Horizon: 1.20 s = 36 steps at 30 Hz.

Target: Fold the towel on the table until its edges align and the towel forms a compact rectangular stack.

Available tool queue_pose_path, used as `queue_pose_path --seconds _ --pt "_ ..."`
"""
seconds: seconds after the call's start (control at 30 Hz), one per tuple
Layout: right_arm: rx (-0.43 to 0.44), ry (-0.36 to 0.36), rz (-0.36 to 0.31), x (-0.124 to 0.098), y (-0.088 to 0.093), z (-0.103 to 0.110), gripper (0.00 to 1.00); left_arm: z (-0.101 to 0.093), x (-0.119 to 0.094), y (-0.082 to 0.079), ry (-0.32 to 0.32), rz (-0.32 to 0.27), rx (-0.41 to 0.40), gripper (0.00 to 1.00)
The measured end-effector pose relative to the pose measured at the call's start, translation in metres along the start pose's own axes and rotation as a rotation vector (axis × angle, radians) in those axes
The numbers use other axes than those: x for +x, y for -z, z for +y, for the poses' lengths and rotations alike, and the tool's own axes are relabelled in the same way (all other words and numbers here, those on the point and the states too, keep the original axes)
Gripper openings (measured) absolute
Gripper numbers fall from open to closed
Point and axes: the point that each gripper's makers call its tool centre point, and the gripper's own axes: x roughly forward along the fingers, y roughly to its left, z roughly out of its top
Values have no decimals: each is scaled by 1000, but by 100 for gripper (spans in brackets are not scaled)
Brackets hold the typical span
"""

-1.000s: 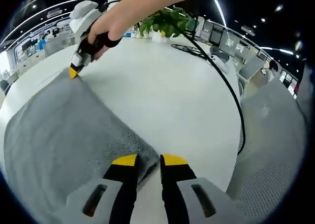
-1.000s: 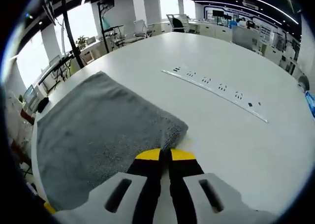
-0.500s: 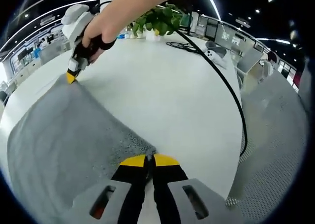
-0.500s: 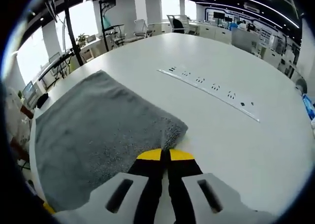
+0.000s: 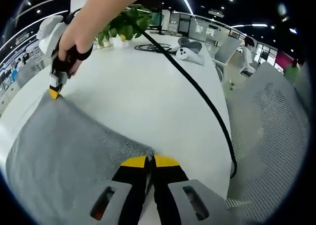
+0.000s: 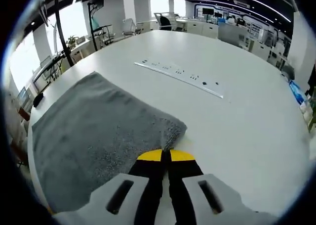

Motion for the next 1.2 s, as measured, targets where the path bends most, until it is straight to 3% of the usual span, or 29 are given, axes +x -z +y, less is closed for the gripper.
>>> queue_pose_path --seconds 0.3,0.5,1.2 --pt "44 63 13 -30 30 -43 0 -27 31 -38 76 -32 67 4" --pt "64 101 22 -46 46 -68 0 -39 47 -54 101 -52 54 4" --pt "83 138 4 -62 61 -93 0 -53 70 -82 119 -67 51 4"
